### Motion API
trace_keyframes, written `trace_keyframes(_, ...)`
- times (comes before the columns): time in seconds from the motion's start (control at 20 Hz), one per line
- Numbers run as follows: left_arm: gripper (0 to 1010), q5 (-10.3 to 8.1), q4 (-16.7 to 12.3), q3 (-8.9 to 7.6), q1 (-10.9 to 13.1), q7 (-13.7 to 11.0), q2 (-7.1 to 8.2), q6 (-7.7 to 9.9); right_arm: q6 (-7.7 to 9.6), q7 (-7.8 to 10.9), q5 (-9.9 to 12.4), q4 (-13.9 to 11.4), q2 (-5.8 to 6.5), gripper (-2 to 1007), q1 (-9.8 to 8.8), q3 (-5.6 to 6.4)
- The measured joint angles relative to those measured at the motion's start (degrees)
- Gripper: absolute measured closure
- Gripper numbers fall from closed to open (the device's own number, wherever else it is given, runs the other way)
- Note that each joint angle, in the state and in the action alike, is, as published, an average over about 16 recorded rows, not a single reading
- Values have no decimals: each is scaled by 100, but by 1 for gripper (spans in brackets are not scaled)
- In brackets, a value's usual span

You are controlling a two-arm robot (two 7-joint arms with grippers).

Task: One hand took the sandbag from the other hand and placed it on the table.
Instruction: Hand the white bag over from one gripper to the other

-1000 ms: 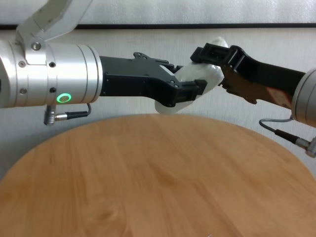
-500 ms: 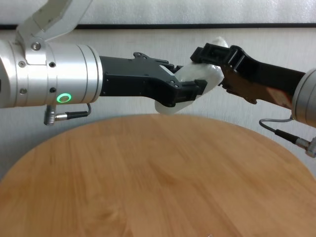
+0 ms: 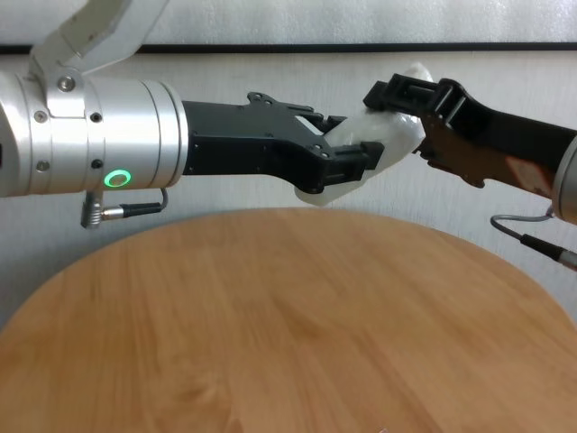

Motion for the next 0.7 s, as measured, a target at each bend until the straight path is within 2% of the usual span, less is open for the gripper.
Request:
trace_keyframes(0.35,565,1,0,0,-1,1,0,0,-44,-19,43,-27,58,396,-30,29)
trace_keyframes(0.7,441,2,1,-1,-2,2,0,1,-77,-97,70,-7,58,397,-38,54)
